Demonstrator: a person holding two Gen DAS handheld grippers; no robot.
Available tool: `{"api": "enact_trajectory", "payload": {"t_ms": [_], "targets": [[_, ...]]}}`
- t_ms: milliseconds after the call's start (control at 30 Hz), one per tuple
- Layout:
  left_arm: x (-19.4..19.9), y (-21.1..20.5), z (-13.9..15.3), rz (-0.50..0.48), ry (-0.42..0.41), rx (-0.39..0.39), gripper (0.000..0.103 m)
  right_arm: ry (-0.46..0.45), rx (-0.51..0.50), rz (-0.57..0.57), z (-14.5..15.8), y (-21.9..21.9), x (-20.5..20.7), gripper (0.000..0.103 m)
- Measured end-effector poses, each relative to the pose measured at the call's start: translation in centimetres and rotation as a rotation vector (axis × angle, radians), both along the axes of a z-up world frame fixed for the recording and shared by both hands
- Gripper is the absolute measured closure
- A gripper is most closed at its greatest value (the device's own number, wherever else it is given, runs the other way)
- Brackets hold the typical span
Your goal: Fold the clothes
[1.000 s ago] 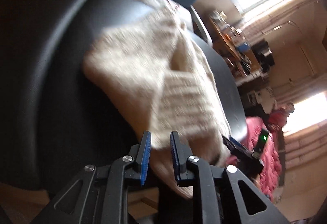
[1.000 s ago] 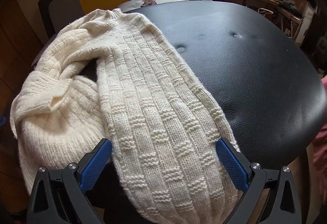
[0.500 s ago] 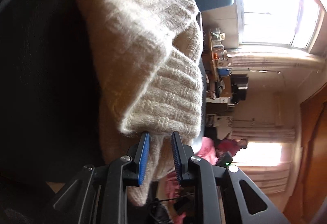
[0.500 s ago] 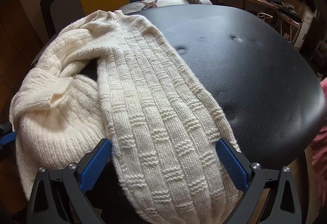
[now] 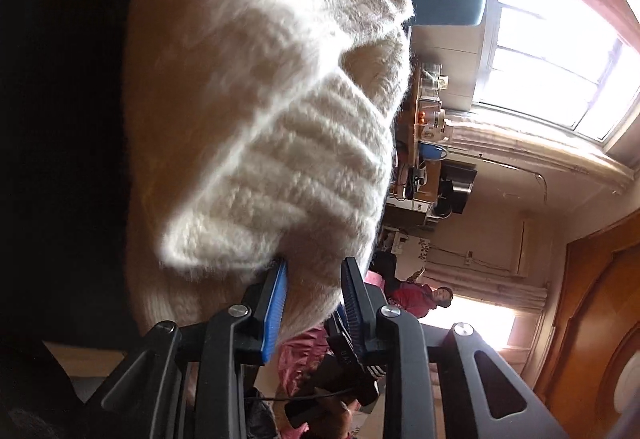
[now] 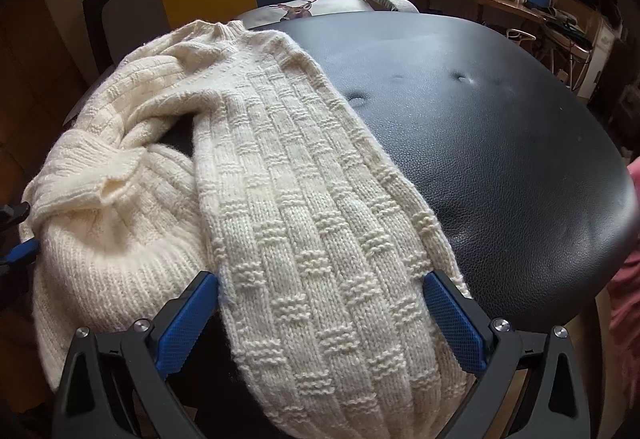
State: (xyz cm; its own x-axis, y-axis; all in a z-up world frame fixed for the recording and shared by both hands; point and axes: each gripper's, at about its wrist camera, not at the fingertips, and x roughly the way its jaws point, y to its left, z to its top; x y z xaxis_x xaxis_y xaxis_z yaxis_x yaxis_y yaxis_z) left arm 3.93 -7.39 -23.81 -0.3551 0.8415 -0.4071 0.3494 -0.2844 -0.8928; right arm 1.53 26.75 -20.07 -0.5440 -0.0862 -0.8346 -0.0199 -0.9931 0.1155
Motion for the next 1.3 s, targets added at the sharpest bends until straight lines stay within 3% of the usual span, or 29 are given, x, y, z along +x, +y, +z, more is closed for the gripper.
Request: {"api": "enact_trajectory", "payload": {"t_ms": [200,367,567,733,800,900,1100,1167,1300], "targets": [[1.3,0.9,0.1,0.045,0.025,-0.001,0.075,0.003,0.005,-0.001,0.0,0.0,0.1,0.000],[2.5,1.3,-2.1,0.071,-0.093,0.074,0.075,-0.005,0.008,0.001,0.1,-0.2,0.2,0.000],[3.0,1.0,-0.6,0.121,-0.054,0.010,0.072,-0.006,0.020,-0.003,0.0,-0.3,0.1,0.000],[1.1,0.9,-0.7,0.126,-0.098,-0.031,0.072,-0.005,0.016,-0.003,0.0,-0.2,0.0,0.000],[0.7,0.3,-0.2,0.136,-0.083,-0.056,0.075,-0.004,0.017,-0.002,0.0,-0.1,0.1,0.000],[0.7,-2.0,1.4,0.169,-0.041,-0.115,0.092,-0.002,0.017,0.003,0.0,-0.1,0.1,0.000],[2.0,-9.6,6.2,0.279,0.094,-0.289,0.095,0.025,-0.053,0.002,1.6,0.4,0.4,0.000],[2.4,-12.2,7.8,0.315,0.139,-0.347,0.095,0.047,-0.136,0.069,3.0,-0.2,0.2,0.000],[2.9,-17.1,10.9,0.375,0.214,-0.468,0.095,0.076,-0.304,0.343,5.9,-5.0,-0.6,0.000]]}}
